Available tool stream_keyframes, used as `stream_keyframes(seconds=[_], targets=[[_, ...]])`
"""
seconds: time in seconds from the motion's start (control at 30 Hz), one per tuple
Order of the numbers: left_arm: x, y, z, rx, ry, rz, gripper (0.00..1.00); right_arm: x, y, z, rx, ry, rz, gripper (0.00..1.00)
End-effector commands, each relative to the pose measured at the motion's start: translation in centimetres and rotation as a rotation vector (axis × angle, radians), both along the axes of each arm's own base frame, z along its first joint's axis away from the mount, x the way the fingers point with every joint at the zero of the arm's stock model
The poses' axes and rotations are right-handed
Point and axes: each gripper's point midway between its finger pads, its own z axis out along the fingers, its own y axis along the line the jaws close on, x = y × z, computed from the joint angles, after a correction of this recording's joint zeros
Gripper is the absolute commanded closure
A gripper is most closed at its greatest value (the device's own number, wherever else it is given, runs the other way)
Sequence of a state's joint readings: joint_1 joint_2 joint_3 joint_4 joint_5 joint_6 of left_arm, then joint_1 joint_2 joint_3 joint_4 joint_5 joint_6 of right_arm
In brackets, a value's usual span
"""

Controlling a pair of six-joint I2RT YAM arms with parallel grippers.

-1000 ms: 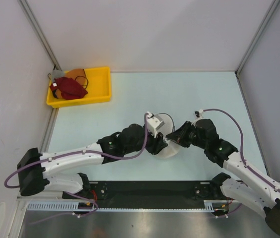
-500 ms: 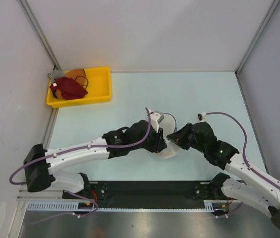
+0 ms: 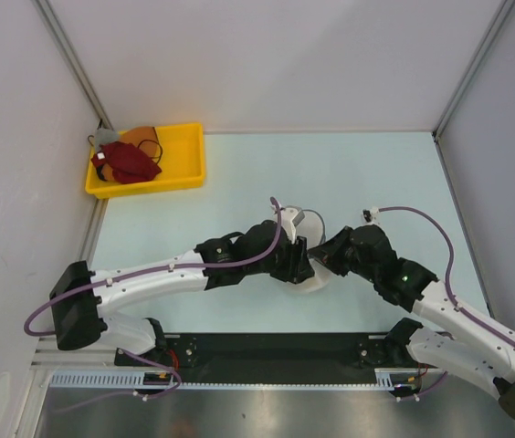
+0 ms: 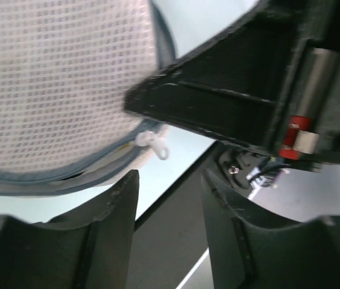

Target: Place the bra in the laundry bag and zip it closed

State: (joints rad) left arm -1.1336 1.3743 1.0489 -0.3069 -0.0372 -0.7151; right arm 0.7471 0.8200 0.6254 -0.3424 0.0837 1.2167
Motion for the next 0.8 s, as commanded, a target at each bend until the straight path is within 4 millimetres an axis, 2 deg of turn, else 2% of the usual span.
stream_keyframes(seconds=[0.0, 0.07, 0.3, 0.5, 0.7, 0.77], targets=[[-0.5, -1.4, 4.3, -0.193, -0.027, -0.034, 0.43, 0.9, 0.3, 2.5, 0.033, -0.053, -0.023, 0.87], [-0.1, -1.3, 3.8, -0.167, -0.019, -0.010, 0.43, 0.8, 0.3, 2.5, 0.035, -0.054, -0.022, 0.87], [0.7, -1.7, 2.7, -0.113, 0.000, 0.028, 0.52, 0.7, 0.4, 3.0, 0.039, -0.061, -0.020, 0.87], [1.7, -1.8, 3.2, -0.112, -0.032, 0.068, 0.64, 0.5, 0.5, 2.8, 0.028, -0.061, -0.015, 0.87], [2.4, -1.8, 3.7, -0.122, -0.050, 0.095, 0.68, 0.2, 0.8, 2.4, 0.015, -0.062, -0.002, 0.87], [2.8, -1.6, 3.6, -0.120, -0.046, 0.103, 0.73, 0.1, 0.9, 2.4, 0.015, -0.064, 0.006, 0.88]])
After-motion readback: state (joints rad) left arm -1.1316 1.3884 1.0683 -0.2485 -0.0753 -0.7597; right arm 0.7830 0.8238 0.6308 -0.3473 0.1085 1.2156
